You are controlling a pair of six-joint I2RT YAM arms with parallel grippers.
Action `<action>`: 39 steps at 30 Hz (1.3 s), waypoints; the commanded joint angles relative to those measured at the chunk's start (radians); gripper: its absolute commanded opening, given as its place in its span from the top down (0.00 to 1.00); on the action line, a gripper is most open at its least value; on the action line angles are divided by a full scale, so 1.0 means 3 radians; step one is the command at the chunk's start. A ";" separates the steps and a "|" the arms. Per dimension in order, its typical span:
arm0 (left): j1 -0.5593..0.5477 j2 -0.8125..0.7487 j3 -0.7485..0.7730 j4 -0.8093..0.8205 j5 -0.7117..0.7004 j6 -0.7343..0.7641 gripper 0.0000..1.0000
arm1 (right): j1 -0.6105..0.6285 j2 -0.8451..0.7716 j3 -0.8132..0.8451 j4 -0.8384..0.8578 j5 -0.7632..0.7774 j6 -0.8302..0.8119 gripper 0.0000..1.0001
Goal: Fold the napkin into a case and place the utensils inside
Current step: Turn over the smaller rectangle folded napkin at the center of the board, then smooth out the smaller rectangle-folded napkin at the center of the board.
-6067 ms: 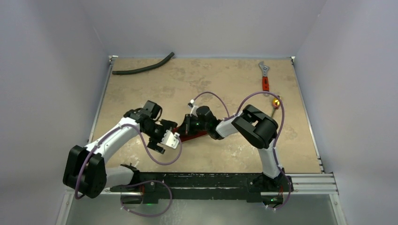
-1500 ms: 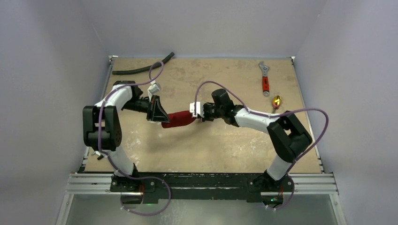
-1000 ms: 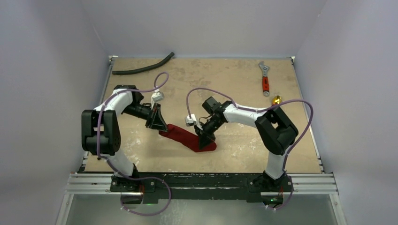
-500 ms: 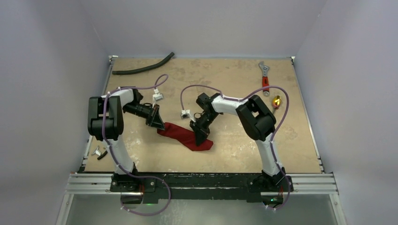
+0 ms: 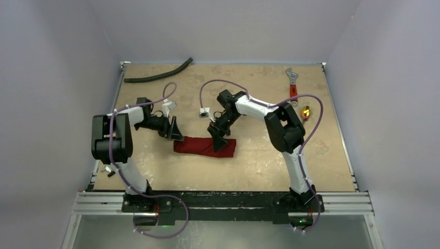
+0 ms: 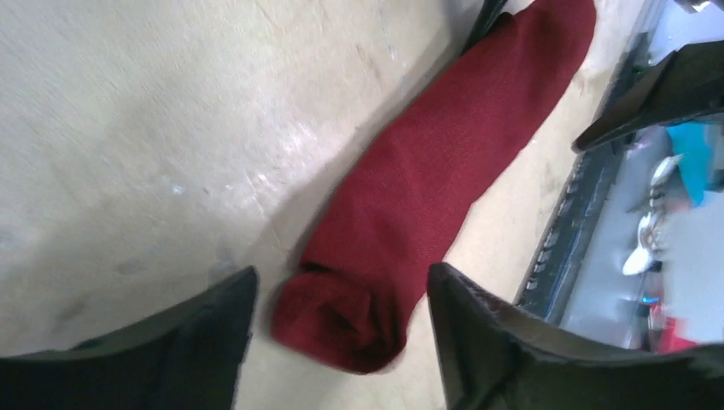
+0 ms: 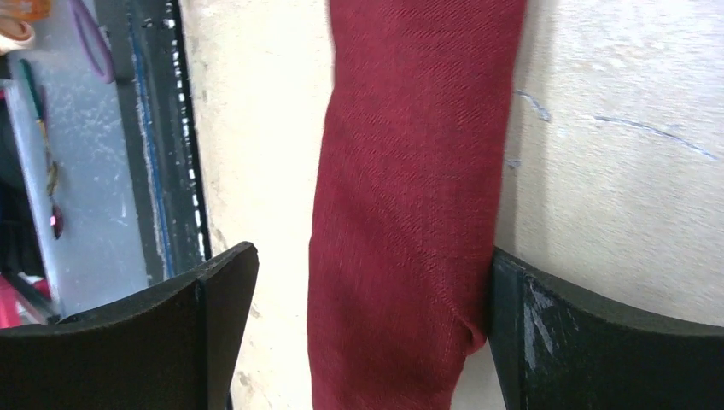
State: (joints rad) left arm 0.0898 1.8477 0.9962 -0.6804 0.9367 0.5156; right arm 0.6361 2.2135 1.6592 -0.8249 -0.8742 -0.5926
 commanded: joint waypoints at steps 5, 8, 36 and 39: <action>0.0044 -0.0341 0.0204 0.0417 -0.0442 -0.0515 0.10 | -0.0188 -0.0281 -0.0170 0.0556 0.1123 0.0470 0.01; 0.0053 -0.0389 0.0442 0.0153 -0.0483 -0.0430 0.07 | -0.0218 -0.0448 -0.0201 0.0686 0.1301 0.0659 0.01; -0.0640 -0.0060 0.0492 -0.1095 -0.0040 0.1502 0.91 | -0.0259 -0.2235 -0.3073 0.4009 0.0329 0.3670 1.00; -0.0641 -0.0144 0.0377 -0.0838 -0.0159 0.1391 0.92 | -0.0282 -0.1979 -0.3044 0.4078 0.0327 0.3679 1.00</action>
State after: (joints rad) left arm -0.1059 1.8488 1.1461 -1.0149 0.9173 0.9100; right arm 0.5552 1.5433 0.7418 0.3019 -0.7341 0.4664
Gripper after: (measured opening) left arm 0.088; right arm 0.004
